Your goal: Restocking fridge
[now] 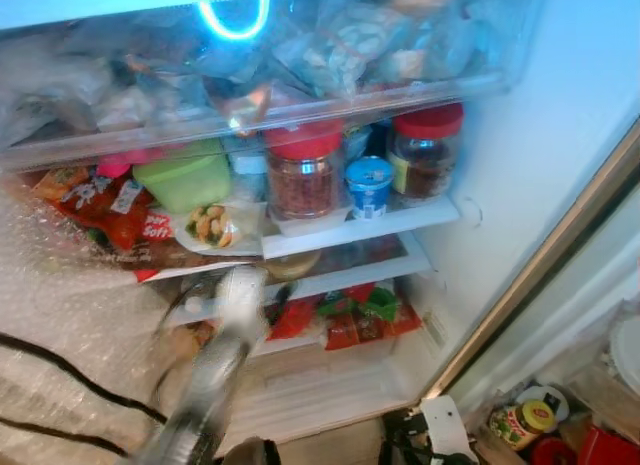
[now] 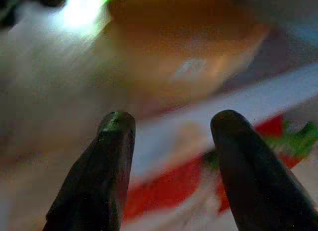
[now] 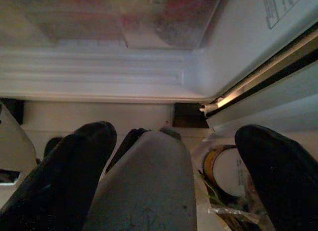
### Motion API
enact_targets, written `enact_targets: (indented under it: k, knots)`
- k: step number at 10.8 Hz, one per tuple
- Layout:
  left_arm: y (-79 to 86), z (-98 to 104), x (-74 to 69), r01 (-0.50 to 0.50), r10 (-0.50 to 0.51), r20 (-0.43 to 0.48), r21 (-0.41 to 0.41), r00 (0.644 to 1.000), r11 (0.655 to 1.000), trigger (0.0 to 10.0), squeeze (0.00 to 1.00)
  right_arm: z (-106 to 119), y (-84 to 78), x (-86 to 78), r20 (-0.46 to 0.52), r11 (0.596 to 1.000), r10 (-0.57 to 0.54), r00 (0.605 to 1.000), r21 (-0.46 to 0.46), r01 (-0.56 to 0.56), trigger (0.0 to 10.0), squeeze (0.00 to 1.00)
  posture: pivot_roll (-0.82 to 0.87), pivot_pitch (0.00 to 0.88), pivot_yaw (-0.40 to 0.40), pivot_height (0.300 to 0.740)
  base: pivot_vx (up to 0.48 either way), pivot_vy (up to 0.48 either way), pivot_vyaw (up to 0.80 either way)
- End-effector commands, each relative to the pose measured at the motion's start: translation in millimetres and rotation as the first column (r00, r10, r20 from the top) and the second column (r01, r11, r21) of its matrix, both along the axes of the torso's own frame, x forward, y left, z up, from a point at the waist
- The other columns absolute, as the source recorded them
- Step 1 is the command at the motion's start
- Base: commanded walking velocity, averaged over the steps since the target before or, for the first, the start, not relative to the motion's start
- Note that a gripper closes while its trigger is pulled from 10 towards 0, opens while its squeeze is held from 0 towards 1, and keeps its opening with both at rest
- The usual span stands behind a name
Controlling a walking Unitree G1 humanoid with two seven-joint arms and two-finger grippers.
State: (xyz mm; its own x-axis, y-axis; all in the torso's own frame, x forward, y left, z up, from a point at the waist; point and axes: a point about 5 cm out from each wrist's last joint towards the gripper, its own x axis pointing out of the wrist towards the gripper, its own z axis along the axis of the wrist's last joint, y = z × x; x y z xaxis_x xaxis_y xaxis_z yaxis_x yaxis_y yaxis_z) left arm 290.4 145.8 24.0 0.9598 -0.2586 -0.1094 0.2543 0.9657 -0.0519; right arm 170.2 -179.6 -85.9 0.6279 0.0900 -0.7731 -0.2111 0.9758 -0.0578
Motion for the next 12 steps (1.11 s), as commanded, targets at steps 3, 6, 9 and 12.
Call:
enact_targets:
  k: [3,6,9,12]
  knots:
    - [4.6,-2.2,-18.5,-0.013,0.013,0.060,0.002,0.998,1.000,10.0,0.00,-17.4,1.5,-38.4,-0.167,1.000,0.011,0.986,0.003,-0.011,10.0,0.00,-0.16,0.065,0.041,0.647,0.000,0.000,0.00]
    - [0.2,3.7,-28.6,0.010,-0.011,0.102,0.014,0.995,1.000,10.0,0.00,-17.5,1.7,-38.6,-0.167,1.000,0.012,0.986,0.002,-0.012,10.0,0.00,-0.15,0.057,0.043,0.647,0.000,0.000,0.00]
    - [2.1,2.5,-35.9,-0.004,0.003,0.075,0.016,0.997,1.000,10.0,0.00,-17.7,1.9,-39.0,-0.169,1.000,0.008,0.986,-0.001,-0.008,10.0,0.00,-0.14,0.034,0.055,0.647,0.000,0.000,0.00]
    - [7.1,2.1,-36.2,-0.020,0.019,0.050,0.025,0.999,0.999,10.0,0.00,-17.6,3.5,-37.9,-0.166,1.000,0.005,0.986,0.001,-0.005,10.0,0.00,-0.14,0.000,0.067,0.647,-0.293,0.000,0.00]
